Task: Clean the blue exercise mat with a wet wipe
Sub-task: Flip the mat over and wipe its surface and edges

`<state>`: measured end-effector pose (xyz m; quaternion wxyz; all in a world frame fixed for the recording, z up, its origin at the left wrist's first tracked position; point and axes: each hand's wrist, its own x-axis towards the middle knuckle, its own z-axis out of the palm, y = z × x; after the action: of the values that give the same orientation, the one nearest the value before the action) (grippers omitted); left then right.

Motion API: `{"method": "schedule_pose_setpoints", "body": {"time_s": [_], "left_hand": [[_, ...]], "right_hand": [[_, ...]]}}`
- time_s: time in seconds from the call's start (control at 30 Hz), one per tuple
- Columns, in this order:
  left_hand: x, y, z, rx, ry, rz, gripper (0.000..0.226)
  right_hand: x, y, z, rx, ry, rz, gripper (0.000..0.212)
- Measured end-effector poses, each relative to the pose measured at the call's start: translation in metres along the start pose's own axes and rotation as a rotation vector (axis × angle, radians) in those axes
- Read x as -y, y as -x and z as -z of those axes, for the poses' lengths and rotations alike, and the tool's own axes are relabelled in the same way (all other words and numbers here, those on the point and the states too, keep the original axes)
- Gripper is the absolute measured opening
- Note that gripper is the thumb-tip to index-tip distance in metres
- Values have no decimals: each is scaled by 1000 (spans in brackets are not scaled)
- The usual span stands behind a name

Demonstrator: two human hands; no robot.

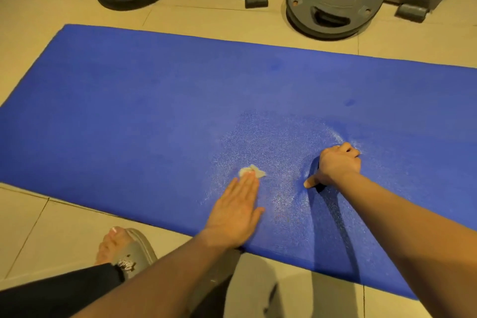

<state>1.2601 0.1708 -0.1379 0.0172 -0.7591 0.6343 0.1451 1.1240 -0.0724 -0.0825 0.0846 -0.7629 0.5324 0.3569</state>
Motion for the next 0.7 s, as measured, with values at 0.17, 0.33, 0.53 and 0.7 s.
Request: {"method": "schedule_pose_setpoints", "body": {"time_s": [0.17, 0.33, 0.53, 0.7], "left_hand": [[20, 21, 4, 6, 124, 286, 70], [-52, 0, 1, 54, 228, 123, 84], [-51, 3, 4, 96, 90, -75, 76], [22, 39, 1, 66, 54, 111, 78]], "right_hand": [[-8, 8, -2, 4, -31, 24, 143], [-35, 40, -23, 169, 103, 174, 159], [-19, 66, -53, 115, 199, 163, 163], [-11, 69, -59, 71, 165, 154, 164]]}}
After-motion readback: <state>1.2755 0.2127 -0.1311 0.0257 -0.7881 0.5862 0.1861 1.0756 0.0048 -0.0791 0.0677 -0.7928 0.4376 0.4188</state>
